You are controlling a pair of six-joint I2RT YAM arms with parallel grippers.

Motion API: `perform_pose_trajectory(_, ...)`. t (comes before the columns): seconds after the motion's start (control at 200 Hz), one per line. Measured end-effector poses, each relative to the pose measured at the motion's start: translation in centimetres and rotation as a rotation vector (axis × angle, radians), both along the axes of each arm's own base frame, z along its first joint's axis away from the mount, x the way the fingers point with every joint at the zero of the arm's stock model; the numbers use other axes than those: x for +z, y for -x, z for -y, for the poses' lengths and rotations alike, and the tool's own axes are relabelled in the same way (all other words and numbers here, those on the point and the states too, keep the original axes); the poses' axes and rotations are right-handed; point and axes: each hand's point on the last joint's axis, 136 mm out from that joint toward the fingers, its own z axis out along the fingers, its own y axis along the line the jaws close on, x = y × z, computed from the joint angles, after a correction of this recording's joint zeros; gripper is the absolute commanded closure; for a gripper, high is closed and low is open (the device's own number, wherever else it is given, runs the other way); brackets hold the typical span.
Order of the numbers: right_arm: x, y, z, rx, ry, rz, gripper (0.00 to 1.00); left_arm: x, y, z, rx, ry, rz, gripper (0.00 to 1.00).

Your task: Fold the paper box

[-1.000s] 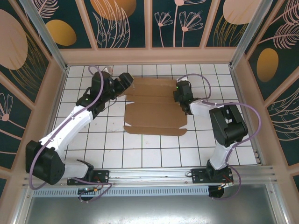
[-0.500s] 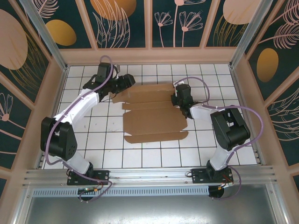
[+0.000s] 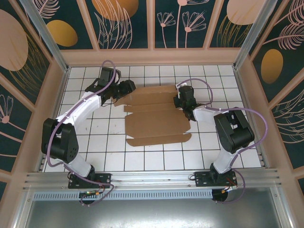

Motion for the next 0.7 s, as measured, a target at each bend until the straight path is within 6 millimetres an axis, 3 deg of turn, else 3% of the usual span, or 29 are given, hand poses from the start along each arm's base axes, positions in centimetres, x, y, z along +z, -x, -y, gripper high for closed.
perform_pose_trajectory(0.18,0.0,0.1,-0.4,0.008,0.0,0.0,1.0,-1.7,1.0,0.3,-0.012,0.03,-0.034,0.39)
perform_pose_trajectory(0.29,0.0,0.2,-0.6,0.013,0.001,0.0,1.0,-2.4,1.4,0.9,-0.02,0.078,-0.05,0.46)
perform_pose_trajectory(0.53,0.0,0.4,-0.9,0.014,0.01,0.003,1.0,-2.0,0.9,1.7,-0.002,0.179,-0.023,0.69)
perform_pose_trajectory(0.701,0.0,0.4,-0.9,0.01,0.013,0.004,1.0,-1.6,0.7,1.7,0.019,0.214,-0.011,0.77)
